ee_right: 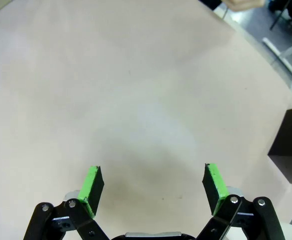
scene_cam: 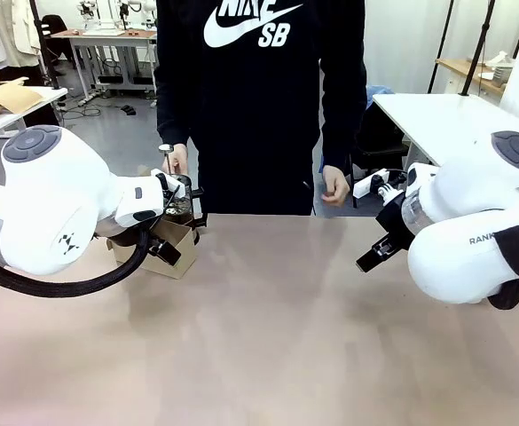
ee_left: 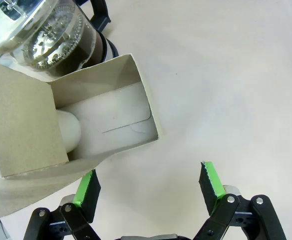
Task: Pour a drink into a cup and package it in a carrier.
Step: Pick up the 600 ml Paper Cup and place it in the middle top area of the table.
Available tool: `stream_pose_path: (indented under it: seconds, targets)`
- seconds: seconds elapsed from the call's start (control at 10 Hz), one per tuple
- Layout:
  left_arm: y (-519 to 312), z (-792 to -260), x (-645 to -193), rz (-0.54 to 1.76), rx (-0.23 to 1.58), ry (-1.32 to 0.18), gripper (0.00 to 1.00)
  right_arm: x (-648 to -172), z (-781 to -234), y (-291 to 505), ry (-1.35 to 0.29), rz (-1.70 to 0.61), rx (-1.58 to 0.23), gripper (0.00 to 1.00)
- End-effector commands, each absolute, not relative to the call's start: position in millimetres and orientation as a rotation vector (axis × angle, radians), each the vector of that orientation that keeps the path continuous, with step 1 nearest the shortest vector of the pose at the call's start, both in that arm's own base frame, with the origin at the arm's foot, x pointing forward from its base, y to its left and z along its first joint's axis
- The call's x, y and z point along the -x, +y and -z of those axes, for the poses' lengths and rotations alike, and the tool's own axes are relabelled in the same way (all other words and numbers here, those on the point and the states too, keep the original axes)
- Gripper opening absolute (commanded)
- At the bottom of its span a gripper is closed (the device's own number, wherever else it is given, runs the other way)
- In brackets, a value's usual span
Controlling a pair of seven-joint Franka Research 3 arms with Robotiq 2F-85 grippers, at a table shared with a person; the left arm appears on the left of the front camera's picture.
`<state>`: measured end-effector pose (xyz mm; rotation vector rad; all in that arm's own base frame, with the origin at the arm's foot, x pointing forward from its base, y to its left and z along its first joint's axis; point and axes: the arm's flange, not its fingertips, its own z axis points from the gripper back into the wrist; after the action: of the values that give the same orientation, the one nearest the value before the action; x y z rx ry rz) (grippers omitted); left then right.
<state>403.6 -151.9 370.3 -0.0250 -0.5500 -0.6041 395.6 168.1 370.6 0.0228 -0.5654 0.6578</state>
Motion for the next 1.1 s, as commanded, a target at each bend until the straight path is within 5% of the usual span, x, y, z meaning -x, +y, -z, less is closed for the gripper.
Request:
stream_pose_path:
  seconds: [0.0,0.1,0.5,0.7,1.0]
  targets:
    - [-151.9,-370.3,-403.6,0.604,0.025,-0.55,1.0,-395.6,-370.7,168.0,-0.566,-0.657,-0.023,1.0]
    - [-151.9,-370.3,-403.6,0.604,0.025,-0.55,1.0,-395.6,-370.6,168.1,-0.565,-0.658,-0.023,1.0]
    - [-151.9,-370.3,-403.6,0.604,0.025,-0.55,1.0,-494.2,-520.5,128.4,-0.613,-0.642,-0.185,1.0]
    - [-151.9,-370.3,-403.6,0.604,0.025,-0.55,1.0,-519.7,-570.7,51.4,-0.656,-0.692,-0.354,1.0]
    - [-151.9,-370.3,-403.6,0.604,0.025,-0.55,1.0,-520.3,-572.3,-91.2,-0.778,-0.802,-0.659,1.0]
